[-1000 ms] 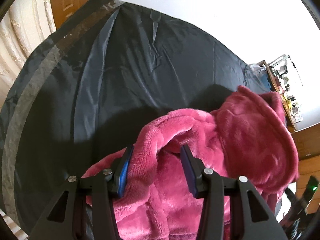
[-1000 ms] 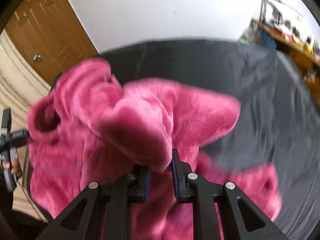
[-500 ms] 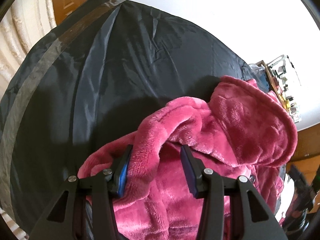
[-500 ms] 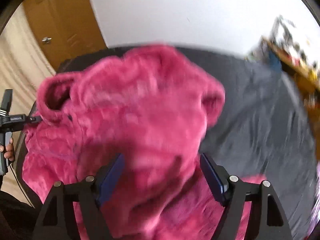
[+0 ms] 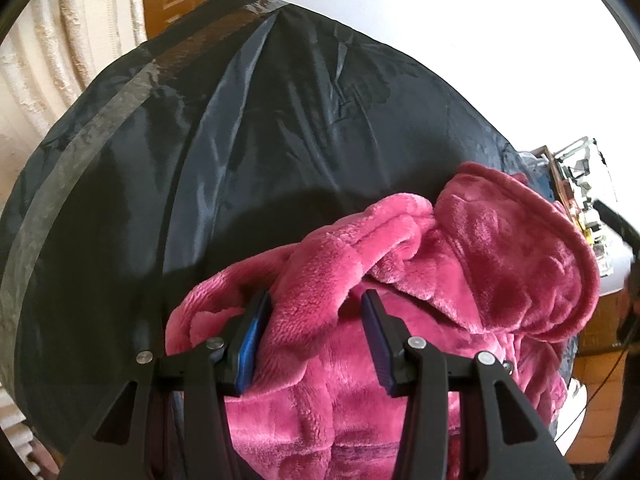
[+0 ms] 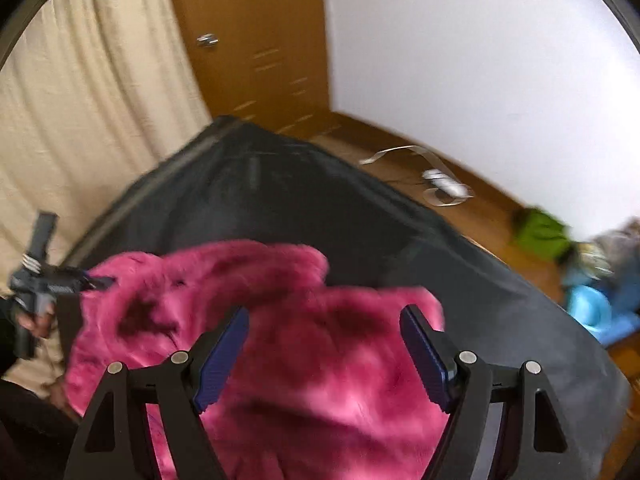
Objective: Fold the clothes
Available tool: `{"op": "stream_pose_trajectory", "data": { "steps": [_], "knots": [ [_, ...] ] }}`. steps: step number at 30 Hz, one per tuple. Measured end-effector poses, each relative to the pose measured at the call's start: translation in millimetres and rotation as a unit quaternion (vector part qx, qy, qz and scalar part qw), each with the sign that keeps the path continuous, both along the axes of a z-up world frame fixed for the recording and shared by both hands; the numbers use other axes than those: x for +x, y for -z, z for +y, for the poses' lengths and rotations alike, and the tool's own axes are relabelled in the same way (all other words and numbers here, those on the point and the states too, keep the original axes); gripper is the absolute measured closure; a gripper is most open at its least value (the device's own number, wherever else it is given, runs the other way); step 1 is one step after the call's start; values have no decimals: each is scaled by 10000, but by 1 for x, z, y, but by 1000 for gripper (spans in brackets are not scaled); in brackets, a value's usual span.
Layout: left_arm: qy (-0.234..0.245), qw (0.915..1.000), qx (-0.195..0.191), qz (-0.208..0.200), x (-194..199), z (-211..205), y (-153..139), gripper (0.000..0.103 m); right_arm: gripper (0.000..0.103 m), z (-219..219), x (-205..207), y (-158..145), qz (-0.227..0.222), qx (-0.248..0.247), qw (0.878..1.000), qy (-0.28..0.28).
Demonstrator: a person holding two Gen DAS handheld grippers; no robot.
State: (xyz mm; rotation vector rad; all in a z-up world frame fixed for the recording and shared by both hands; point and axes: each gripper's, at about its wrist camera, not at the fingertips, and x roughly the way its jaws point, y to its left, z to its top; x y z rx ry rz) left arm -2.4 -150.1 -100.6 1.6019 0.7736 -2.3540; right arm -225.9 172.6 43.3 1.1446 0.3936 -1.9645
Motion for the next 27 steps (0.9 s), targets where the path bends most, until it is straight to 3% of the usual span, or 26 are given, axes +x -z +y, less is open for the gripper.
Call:
{"op": "stream_pose_trajectory", "data": {
  "steps": [3,7,11,15,21,27],
  "knots": [
    [-82,9999,-111,-54,2,4,-1,52,23,-24,-37,20,-696,-204,9967,-356],
    [-122,9995,-271,-142,4,10,-1,52,23,-37,-76,69,-1704,-233,9841,-439],
    [-166,9991,-347,-195,4,12,-2,52,23,-33,-85,107,-2304,195,9703,-709],
    [-226,9987,-392,-238,0,12,-1,52,23,-13,-73,113,-2808,295,9512,-1245],
    [-278,9984,-462,-184,-7,9,-9,51,23,9,-38,109,-2917,642,9362,-1852],
    [-440,9970,-630,-29,-9,-11,-28,42,23,27,-12,114,-2761,719,9428,-1726]
  ]
}}
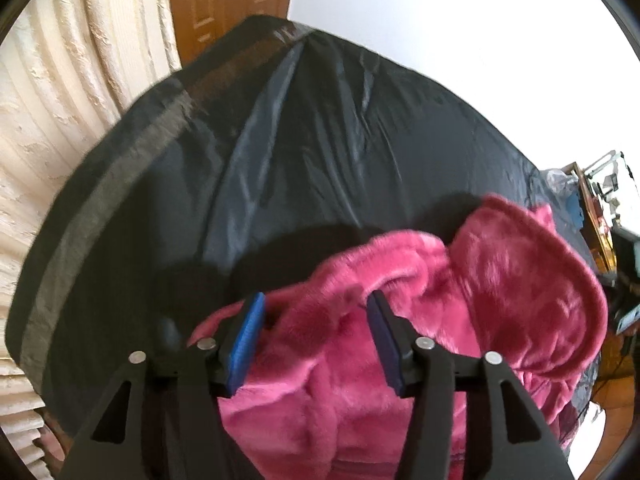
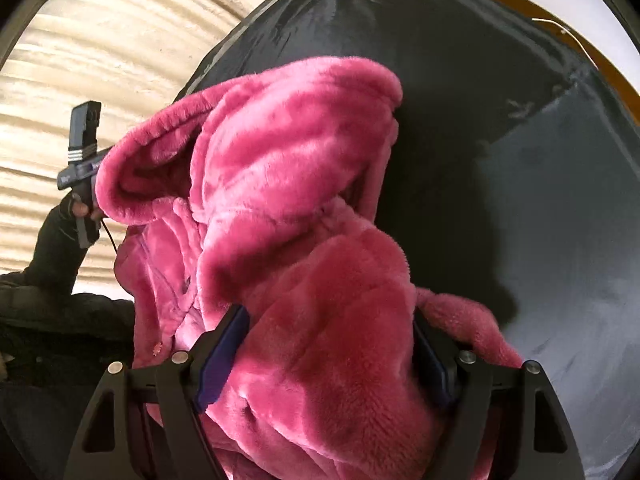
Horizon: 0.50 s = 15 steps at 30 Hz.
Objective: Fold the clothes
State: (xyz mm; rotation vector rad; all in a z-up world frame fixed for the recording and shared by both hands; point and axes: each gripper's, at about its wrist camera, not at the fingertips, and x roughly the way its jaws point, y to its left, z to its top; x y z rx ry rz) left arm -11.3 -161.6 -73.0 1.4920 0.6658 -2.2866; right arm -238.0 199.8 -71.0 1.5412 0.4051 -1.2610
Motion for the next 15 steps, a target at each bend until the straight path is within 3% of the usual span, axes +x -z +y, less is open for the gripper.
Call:
{"op": "stream_pose_trajectory", "data": {
  "steps": [2,6,11,15],
  "knots": [
    [-116,9999,-11,126,0,-10,-7,35,23,5,10,6,8,42,9993,371],
    [-132,9990,178,394,-10,-23,-11,32,23,12,30,16,70,107,9978,655],
    [1093,9925,317,449,-43,-7,-5,32,23,23,42,17,70,-4,9941,1086],
    [2269,9734,282,162,-55,15,13,32,23,31,45,21,-54,-63,9912,1318]
  ]
}}
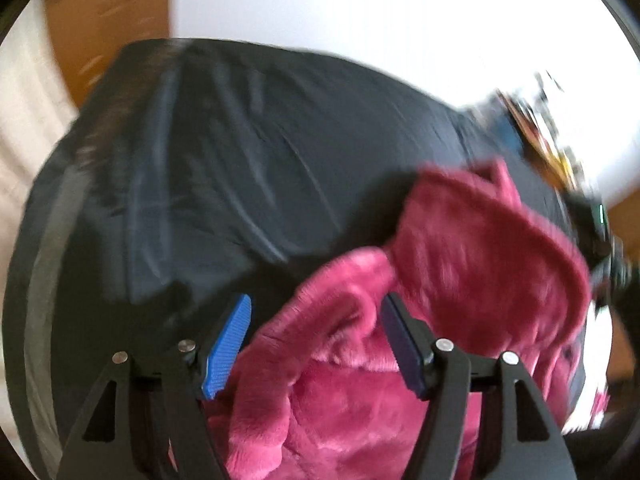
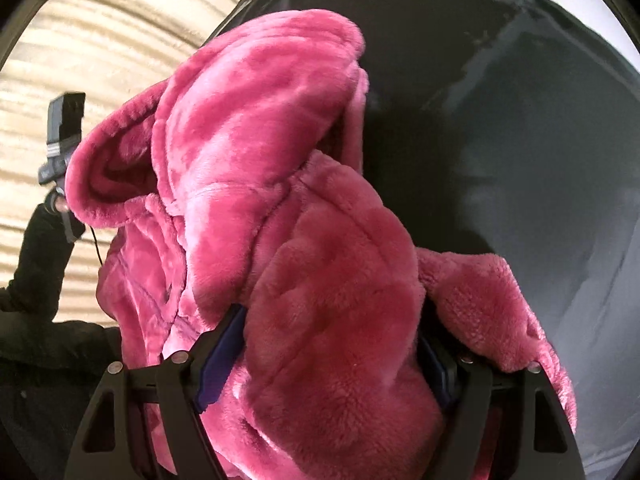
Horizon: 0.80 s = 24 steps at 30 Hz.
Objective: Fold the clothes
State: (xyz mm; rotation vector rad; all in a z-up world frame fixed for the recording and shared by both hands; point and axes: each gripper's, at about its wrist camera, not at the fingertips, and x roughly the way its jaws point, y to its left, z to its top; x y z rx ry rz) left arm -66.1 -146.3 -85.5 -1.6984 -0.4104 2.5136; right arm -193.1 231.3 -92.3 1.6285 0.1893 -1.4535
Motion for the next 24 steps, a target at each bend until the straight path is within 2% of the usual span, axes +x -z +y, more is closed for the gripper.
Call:
{"op": "stream_pose_trajectory", "data": {
  "steps": [4,8,9,10,11,12,13,16,19,21,24],
  "knots": [
    [415,9989,-196,-58,7,7,6,32,23,1,9,-2,186,-9,9998,-29],
    [245,9993,-231,-189,10,-8,17,32,24,-3,22,-7,543,184,9983,140],
    [179,9993,-219,-224,10,-13,21,32,30,-5,26,-9,704,291,9968,227],
    [157,9994,-188,-255,10,-15,22,36,42,-6,31,-12,880,389,9949,308],
    [137,9994,-155,-285,11,-17,23,51,48,-7,37,-18,1074,453,9923,412],
    [118,9994,-123,-315,11,-19,25,61,63,-8,42,-24,1271,510,9892,522],
    [98,9993,-91,-345,11,-21,26,78,74,-9,48,-31,1468,566,9855,632],
    [90,9992,-17,-382,14,-24,28,86,80,-16,78,-53,2130,781,9711,740],
    [175,9995,-30,-273,12,-17,22,88,80,-13,108,-72,2412,824,9628,894],
    [167,9998,10,-129,15,-18,16,88,80,-14,121,-87,2425,767,9609,1095],
    [147,9998,27,93,18,-22,5,88,80,-22,120,-108,2308,654,9601,1434]
  ]
}}
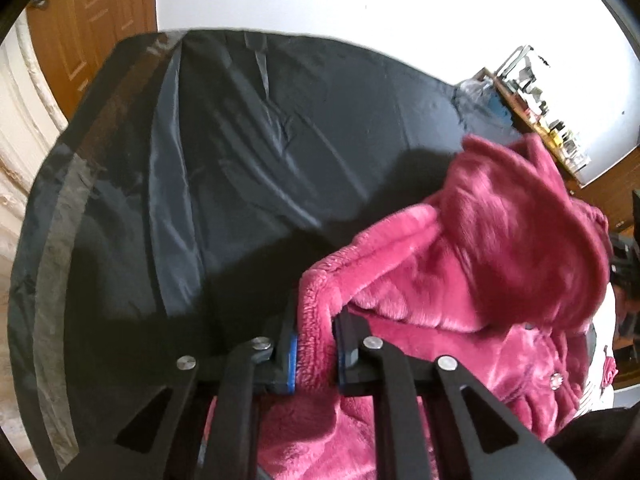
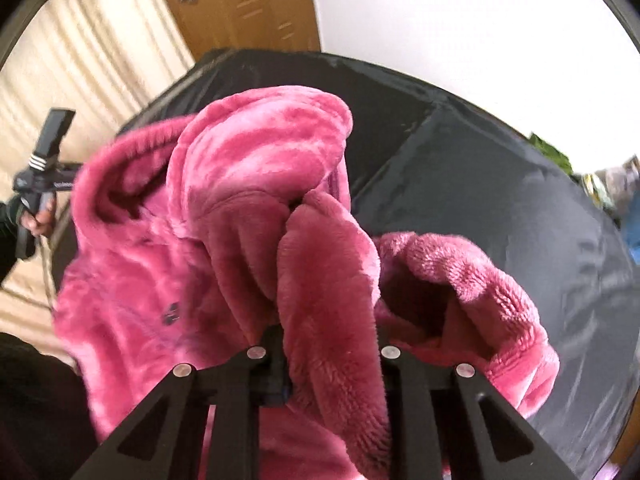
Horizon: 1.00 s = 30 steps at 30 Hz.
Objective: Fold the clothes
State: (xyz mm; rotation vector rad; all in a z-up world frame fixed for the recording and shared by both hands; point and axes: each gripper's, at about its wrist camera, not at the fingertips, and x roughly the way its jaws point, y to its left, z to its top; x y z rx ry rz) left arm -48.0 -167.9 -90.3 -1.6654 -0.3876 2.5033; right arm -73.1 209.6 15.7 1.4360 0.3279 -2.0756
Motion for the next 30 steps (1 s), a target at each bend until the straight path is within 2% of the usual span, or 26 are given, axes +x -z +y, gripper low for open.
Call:
{"op": "stream_pose_trajectory", "data": {
  "steps": [6,8,11,18,21,24,28,30],
  "knots": [
    [15,9995,37,328,4,2,-15,90,80,-3,33,3,-101,-125,9987,493],
    [-59,9987,101,502,4,0,-26,90,80,-9,23,10,-37,-110,9981,611],
    [-276,9947,318,943,6,-2,-58,90,80,-5,35,2,87,-177,9974,698],
    [-364,9787,447,1969,30,3,-146,90,80,0,71,-13,158,-441,9965,688],
    [-298,9729,381,2263,42,20,-175,90,80,6,88,-22,439,-464,9944,847],
    [-238,9669,347,2517,58,35,-202,90,80,23,105,-42,879,-641,9869,1190],
    [-180,9550,393,2933,87,55,-245,90,81,52,134,-79,1669,-862,9669,1728],
    [-143,9469,435,3182,106,67,-268,90,81,66,152,-102,2143,-912,9515,2009]
  ]
}}
